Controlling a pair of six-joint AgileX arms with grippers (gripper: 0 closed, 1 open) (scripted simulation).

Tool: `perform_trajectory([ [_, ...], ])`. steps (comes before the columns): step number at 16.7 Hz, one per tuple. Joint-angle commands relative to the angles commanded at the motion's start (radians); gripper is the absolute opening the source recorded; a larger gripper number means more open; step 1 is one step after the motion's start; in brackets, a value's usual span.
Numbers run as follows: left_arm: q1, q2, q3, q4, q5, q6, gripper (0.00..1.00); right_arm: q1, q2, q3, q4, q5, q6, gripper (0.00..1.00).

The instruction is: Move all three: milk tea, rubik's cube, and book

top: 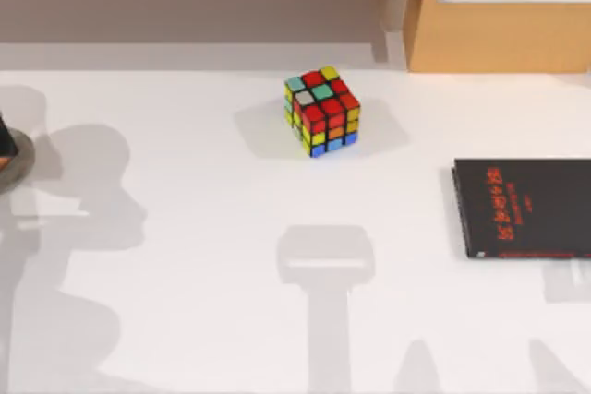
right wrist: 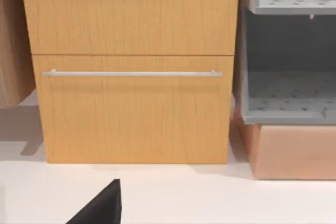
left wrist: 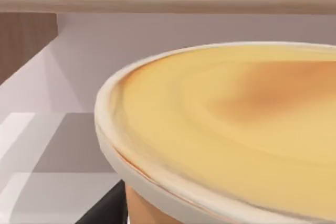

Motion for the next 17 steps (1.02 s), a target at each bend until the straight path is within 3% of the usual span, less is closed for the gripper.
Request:
perform_trajectory([
  [17, 0.034, -0.023, -0.113, 0.085, 0.036, 0.0, 1.0, 0.0, 0.0, 0.0, 0.0, 0.0, 0.0, 1.0],
])
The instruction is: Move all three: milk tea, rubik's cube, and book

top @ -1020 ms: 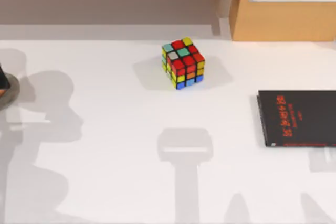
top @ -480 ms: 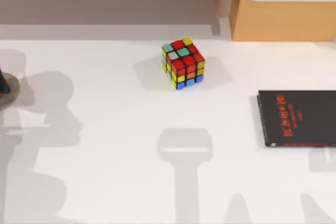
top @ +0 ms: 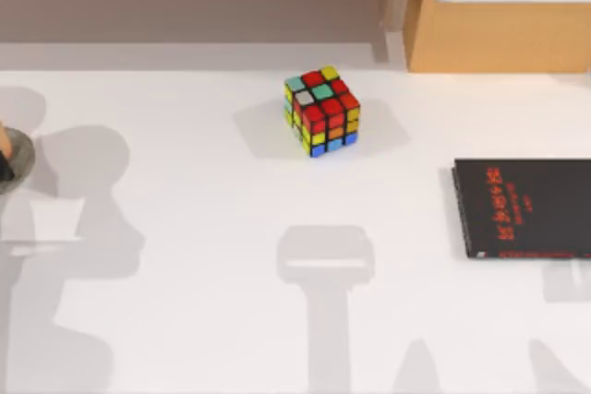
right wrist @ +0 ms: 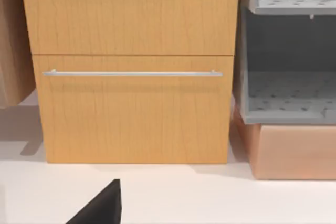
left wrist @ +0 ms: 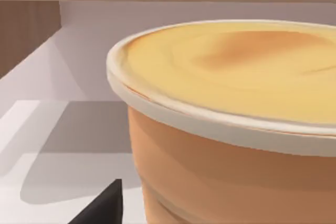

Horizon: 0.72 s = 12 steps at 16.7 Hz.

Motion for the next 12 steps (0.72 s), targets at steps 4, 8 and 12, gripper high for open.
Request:
perform_trajectory([
  [4, 0.008, -0.073, -0.021, -0.068, 0.007, 0.001, 1.0, 0.0, 0.0, 0.0, 0.0, 0.0, 0.0, 1.0],
  [8, 0.02, -0.27, -0.047, -0.208, 0.016, 0.001, 1.0, 0.0, 0.0, 0.0, 0.0, 0.0, 0.0, 1.0],
  [12, 0.032, -0.356, -0.071, -0.286, 0.026, 0.002, 1.0, 0.0, 0.0, 0.0, 0.0, 0.0, 0.0, 1.0],
])
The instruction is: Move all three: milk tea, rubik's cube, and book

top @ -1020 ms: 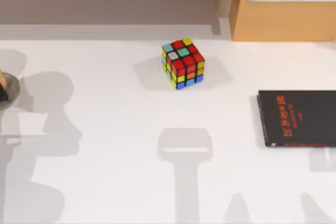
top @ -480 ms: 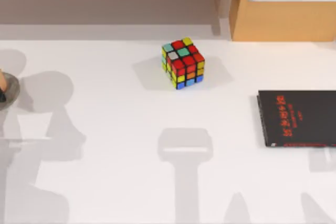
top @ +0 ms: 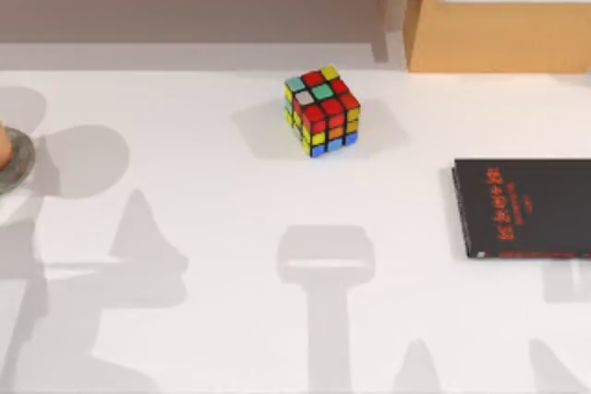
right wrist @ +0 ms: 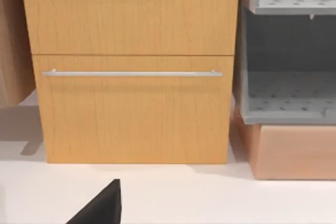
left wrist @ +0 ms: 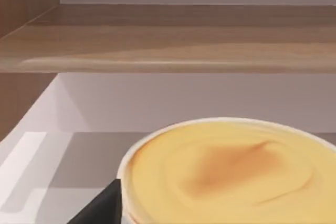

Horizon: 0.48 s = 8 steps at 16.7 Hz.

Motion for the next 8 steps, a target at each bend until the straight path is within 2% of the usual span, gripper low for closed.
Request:
perform_trajectory([
  [5, -0.01, -0.002, 0.014, -0.004, -0.005, -0.004, 1.0, 0.0, 0.0, 0.0, 0.0, 0.0, 0.0, 1.0],
  [8, -0.065, -0.025, 0.099, -0.08, -0.041, -0.04, 1.0, 0.0, 0.0, 0.0, 0.0, 0.0, 0.0, 1.0],
])
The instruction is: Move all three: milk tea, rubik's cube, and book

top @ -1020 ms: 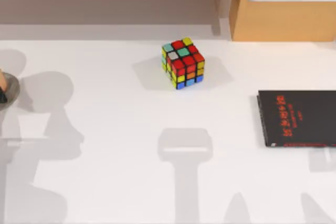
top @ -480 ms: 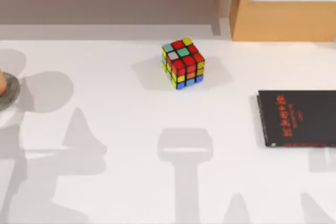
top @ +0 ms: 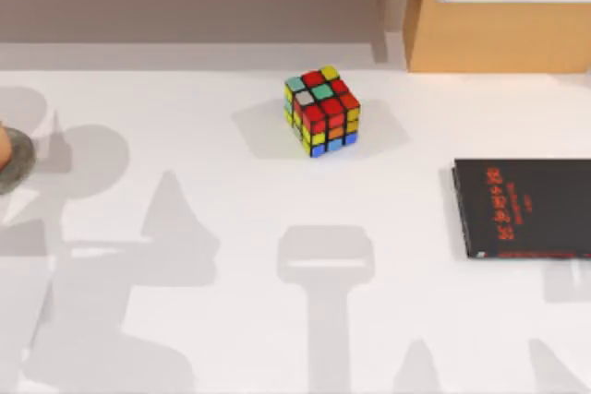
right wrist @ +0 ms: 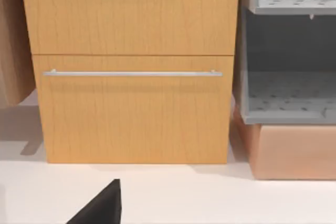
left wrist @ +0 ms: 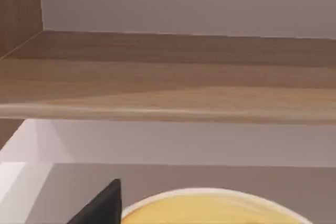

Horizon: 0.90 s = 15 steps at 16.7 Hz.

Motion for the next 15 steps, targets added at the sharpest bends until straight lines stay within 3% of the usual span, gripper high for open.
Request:
perform_trajectory([
  [6, -0.29, 0.048, 0.371, -0.432, -0.154, -0.191, 1.0, 0.0, 0.0, 0.0, 0.0, 0.0, 0.0, 1.0],
  [15, -0.807, 0.325, 1.169, -1.428, -0.461, -0.605, 1.0, 0.0, 0.0, 0.0, 0.0, 0.0, 0.0, 1.0],
])
